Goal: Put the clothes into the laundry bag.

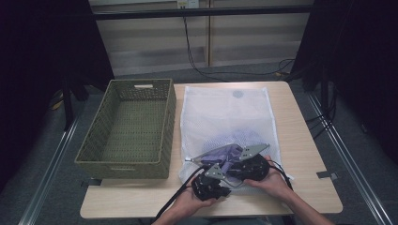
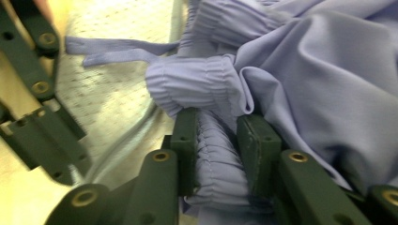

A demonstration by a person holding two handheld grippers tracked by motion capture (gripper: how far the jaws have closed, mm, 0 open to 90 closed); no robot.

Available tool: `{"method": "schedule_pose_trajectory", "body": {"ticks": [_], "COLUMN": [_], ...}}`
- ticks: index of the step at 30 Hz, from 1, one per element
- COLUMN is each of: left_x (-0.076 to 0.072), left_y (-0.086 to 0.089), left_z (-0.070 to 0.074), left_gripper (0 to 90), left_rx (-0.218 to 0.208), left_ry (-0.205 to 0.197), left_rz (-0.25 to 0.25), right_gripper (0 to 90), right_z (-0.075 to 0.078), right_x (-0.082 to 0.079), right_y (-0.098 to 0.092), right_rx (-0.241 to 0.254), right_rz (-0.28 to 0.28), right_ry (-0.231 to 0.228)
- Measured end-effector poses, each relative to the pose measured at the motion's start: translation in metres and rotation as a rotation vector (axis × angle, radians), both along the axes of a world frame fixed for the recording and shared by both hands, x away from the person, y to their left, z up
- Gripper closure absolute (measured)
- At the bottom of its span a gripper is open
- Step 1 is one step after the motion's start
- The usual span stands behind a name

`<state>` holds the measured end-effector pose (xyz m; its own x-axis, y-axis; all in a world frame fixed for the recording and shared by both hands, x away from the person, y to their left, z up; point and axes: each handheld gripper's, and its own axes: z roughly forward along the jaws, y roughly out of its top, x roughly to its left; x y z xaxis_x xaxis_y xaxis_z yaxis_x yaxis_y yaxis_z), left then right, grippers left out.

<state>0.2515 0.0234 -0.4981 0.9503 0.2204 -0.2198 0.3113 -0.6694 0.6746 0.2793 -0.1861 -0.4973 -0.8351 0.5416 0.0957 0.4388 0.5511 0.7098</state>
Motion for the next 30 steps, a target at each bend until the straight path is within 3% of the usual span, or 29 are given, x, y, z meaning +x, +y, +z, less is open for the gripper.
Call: {"method": "schedule_pose_trajectory", "body": {"ticks": [1, 3, 4, 9, 10, 14, 16, 19, 24, 30], "left_x": [-0.001, -0.002, -0.001, -0.001, -0.002, -0.002, -0.001, -0.001, -0.001, -0.001], "left_y": [-0.001, -0.001, -0.002, -0.001, -0.001, -0.002, -0.002, -0.002, -0.002, -0.002], "left_z": [0.0, 0.002, 0.0, 0.001, 0.002, 0.002, 0.001, 0.0, 0.001, 0.001], "left_gripper": [89.9, 89.9, 89.9, 90.0, 90.0, 90.0, 90.0, 90.0, 90.0, 90.0], "left_rx": [-0.01, 0.022, -0.003, -0.002, 0.024, 0.029, 0.002, -0.002, 0.018, 0.012], "left_ry": [0.004, -0.015, 0.005, 0.009, -0.013, -0.016, 0.009, 0.016, 0.008, 0.013], "left_rz": [0.005, 0.011, 0.003, 0.005, 0.013, 0.009, -0.004, -0.004, -0.016, -0.016], "right_gripper": [72.1, 74.3, 75.7, 78.6, 78.9, 79.4, 79.5, 79.5, 79.5, 79.3], "right_z": [0.0, -0.001, -0.001, -0.001, -0.001, -0.001, -0.002, -0.003, -0.005, -0.005], "right_x": [0.002, 0.006, 0.009, 0.014, 0.015, 0.021, 0.023, 0.027, 0.034, 0.039], "right_y": [0.0, -0.002, -0.003, -0.002, -0.002, -0.002, -0.002, -0.003, -0.002, -0.003], "right_rx": [-0.002, 0.013, 0.021, 0.029, 0.037, 0.048, 0.057, 0.071, 0.094, 0.102], "right_rz": [-0.005, -0.025, -0.028, -0.047, -0.051, -0.064, -0.068, -0.075, -0.081, -0.096], "right_ry": [-0.005, 0.008, 0.008, 0.015, 0.022, 0.024, 0.031, 0.038, 0.054, 0.061]}}
